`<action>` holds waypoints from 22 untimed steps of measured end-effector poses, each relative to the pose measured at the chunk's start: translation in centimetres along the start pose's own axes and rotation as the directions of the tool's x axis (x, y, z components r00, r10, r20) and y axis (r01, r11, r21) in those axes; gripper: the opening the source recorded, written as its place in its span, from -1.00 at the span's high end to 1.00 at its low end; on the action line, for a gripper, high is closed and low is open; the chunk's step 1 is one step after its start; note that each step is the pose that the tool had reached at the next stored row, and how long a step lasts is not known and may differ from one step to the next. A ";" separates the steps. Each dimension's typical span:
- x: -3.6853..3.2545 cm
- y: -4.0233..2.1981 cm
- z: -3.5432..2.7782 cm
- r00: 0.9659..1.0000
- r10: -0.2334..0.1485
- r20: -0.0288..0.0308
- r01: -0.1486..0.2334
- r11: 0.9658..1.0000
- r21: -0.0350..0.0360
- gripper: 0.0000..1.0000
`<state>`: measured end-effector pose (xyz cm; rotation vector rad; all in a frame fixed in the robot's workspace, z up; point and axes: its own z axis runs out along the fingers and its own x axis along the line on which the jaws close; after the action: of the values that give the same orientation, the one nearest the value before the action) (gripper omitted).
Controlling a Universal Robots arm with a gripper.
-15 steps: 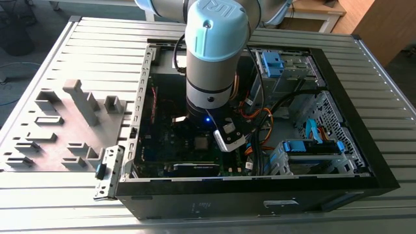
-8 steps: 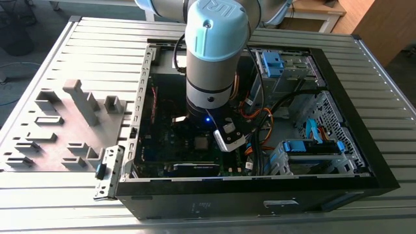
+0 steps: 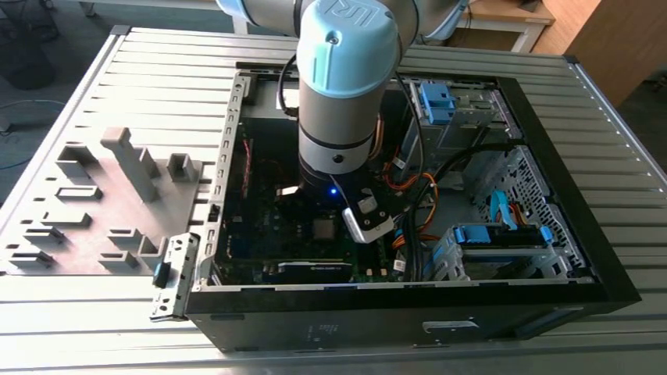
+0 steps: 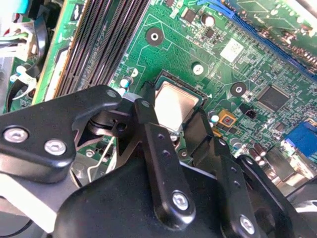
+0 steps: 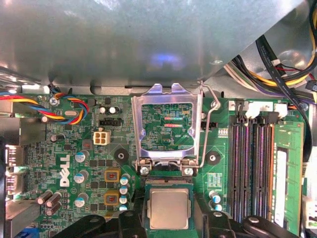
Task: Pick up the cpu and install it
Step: 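Place the cpu into insertion slot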
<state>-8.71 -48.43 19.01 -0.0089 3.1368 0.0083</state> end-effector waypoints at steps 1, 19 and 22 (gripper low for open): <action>0.00 0.00 0.00 1.000 0.000 0.000 0.000 1.000 0.000 0.06; 0.47 0.00 -0.09 1.000 0.007 0.002 -0.007 1.000 0.000 0.06; 0.46 0.00 -0.07 1.000 0.004 0.002 -0.004 1.000 0.000 0.06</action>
<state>-9.17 -48.43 19.08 -0.0033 3.1350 0.0084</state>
